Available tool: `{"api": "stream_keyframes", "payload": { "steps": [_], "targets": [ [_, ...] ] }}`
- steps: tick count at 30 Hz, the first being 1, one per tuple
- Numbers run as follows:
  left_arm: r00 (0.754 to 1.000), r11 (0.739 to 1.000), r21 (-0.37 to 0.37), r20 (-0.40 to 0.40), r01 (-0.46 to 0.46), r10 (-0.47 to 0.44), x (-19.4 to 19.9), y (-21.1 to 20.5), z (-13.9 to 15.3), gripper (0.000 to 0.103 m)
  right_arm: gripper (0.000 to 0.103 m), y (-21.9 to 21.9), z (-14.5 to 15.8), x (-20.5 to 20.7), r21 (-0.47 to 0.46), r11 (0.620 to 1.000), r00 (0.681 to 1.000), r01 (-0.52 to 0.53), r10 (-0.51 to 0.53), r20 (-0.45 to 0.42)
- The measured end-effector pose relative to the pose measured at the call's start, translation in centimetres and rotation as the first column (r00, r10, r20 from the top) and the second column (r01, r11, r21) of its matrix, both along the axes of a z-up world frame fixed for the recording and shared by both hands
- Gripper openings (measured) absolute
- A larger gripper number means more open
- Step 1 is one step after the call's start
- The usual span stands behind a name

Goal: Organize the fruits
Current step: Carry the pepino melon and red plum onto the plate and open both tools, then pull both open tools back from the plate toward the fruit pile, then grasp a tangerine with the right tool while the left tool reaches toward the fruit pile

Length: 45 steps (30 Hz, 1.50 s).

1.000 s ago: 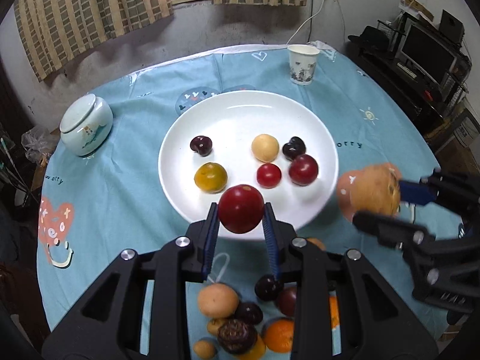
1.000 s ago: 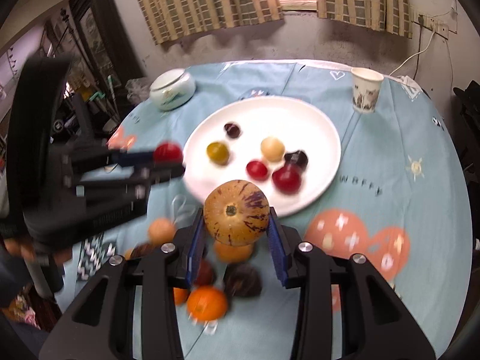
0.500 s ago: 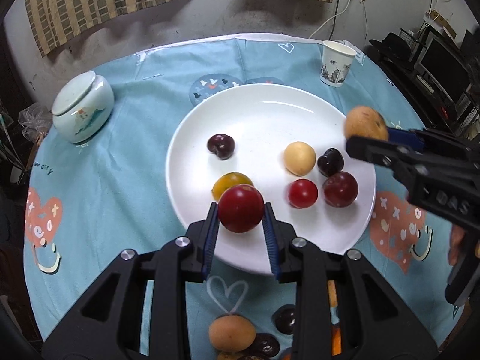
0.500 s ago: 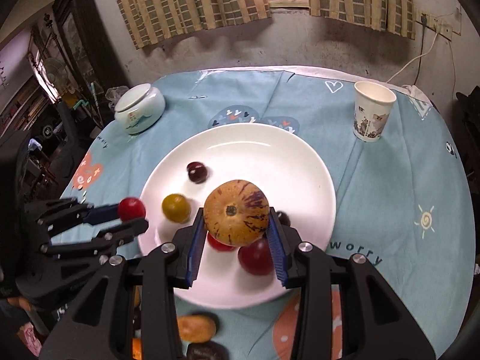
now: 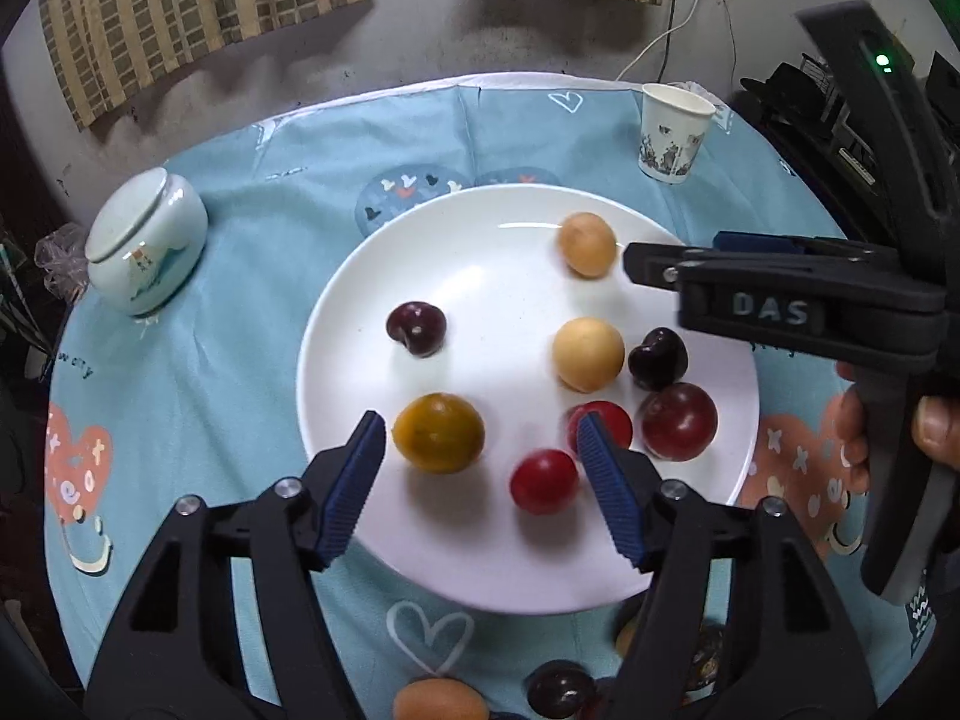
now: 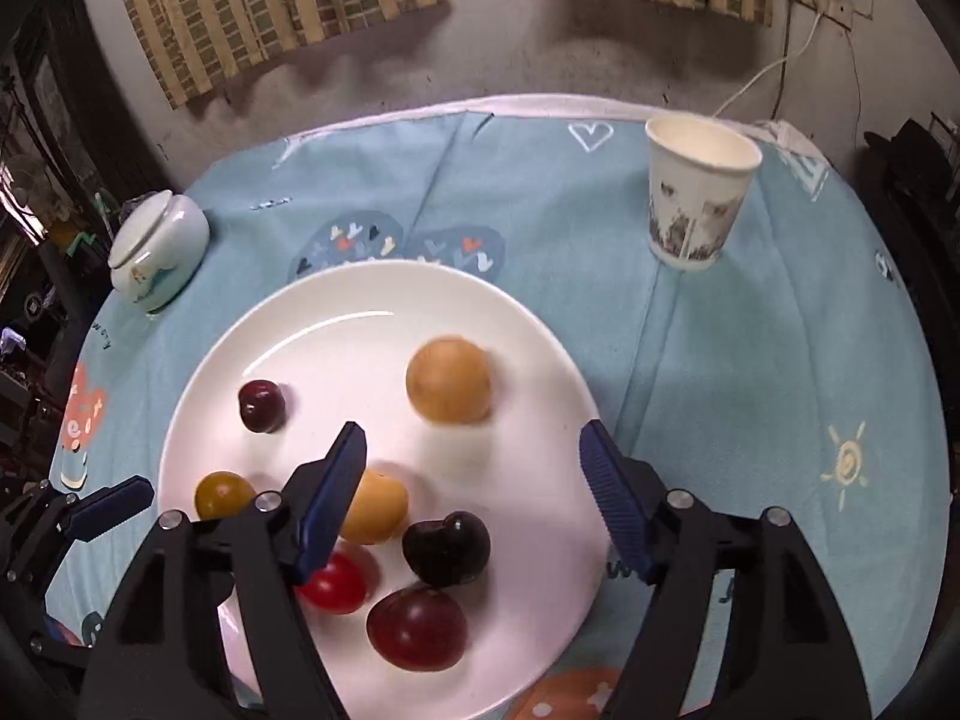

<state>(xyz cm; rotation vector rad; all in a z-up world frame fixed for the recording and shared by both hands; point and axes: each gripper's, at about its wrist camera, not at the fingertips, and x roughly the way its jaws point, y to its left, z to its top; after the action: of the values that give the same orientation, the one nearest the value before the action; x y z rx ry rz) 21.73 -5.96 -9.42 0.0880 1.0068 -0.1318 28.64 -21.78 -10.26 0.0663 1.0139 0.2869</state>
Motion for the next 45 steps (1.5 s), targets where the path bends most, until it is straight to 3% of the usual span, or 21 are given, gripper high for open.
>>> {"api": "stream_keyframes", "payload": {
  "steps": [3, 5, 7, 8, 9, 11, 15, 18, 22, 26, 29, 33, 40, 45],
  "targets": [
    [0.999, 1.0, -0.006, 0.039, -0.003, 0.003, -1.1, 1.1, 1.9, 0.068, 0.074, -0.9, 3.4, -2.4, 0.024, 1.0, 0.996, -0.003, 0.001, 0.09],
    [0.997, 1.0, -0.014, 0.074, -0.012, 0.013, -2.4, 2.3, 3.4, 0.069, 0.074, -1.4, 7.0, -5.5, -0.024, 1.0, 0.974, 0.011, -0.006, 0.224],
    [0.991, 0.999, -0.03, 0.131, -0.036, 0.04, -4.5, 4.1, 5.7, 0.073, 0.077, -1.8, 10.3, -9.5, -0.069, 0.997, 0.927, 0.045, -0.016, 0.375],
    [0.985, 0.998, -0.041, 0.164, -0.039, 0.045, -5.5, 4.8, 6.6, 0.078, 0.086, -2.1, 11.8, -12.0, -0.078, 0.995, 0.892, 0.067, -0.024, 0.451],
    [0.977, 0.998, -0.048, 0.209, -0.041, 0.05, -6.8, 5.5, 7.6, 0.08, 0.102, -2.4, 12.8, -14.4, -0.073, 0.994, 0.86, 0.077, -0.029, 0.51],
    [0.956, 0.998, -0.059, 0.288, -0.032, 0.048, -9.2, 6.5, 9.3, 0.086, 0.102, -2.8, 13.3, -17.6, -0.051, 0.997, 0.832, 0.057, -0.019, 0.554],
    [0.939, 0.997, -0.074, 0.342, -0.008, 0.033, -13.5, 7.7, 10.7, 0.09, 0.102, -4.1, 9.6, -20.4, 0.0, 1.0, 0.927, 0.023, -0.021, 0.375],
    [0.956, 0.996, -0.092, 0.293, -0.008, 0.034, -15.6, 8.6, 9.6, 0.091, 0.102, -3.7, 6.6, -23.2, 0.007, 1.0, 0.956, 0.014, -0.016, 0.292],
    [0.981, 0.996, -0.085, 0.188, -0.041, 0.056, -18.0, 9.6, 6.3, 0.091, 0.102, -0.9, 2.7, -27.5, -0.038, 0.997, 0.981, -0.068, 0.074, 0.18],
    [0.995, 0.994, -0.094, 0.069, -0.061, 0.067, -20.8, 10.7, 2.5, 0.091, 0.102, 1.2, 0.1, -30.1, 0.002, 0.993, 0.989, -0.121, 0.12, 0.091],
    [0.996, 0.991, -0.097, -0.008, -0.091, 0.09, -22.1, 11.4, 0.2, 0.091, 0.102, 2.6, -0.8, -30.9, -0.01, 0.989, 0.987, -0.145, 0.145, 0.073],
    [0.996, 0.995, -0.045, -0.028, -0.086, 0.085, -23.5, 11.4, -1.7, 0.09, 0.102, 3.9, -0.9, -30.7, -0.034, 0.981, 0.979, -0.191, 0.193, 0.07],
    [0.999, 0.999, -0.041, -0.03, -0.013, 0.011, -22.1, 10.2, -4.0, 0.09, 0.102, 4.2, -1.8, -29.9, -0.025, 0.981, 0.98, -0.195, 0.196, 0.033],
    [0.997, 0.999, -0.034, -0.065, 0.028, -0.03, -20.1, 9.8, -6.2, 0.069, 0.102, 4.1, -2.6, -30.0, -0.025, 0.979, 0.98, -0.2, 0.2, 0.002]
  ]
}}
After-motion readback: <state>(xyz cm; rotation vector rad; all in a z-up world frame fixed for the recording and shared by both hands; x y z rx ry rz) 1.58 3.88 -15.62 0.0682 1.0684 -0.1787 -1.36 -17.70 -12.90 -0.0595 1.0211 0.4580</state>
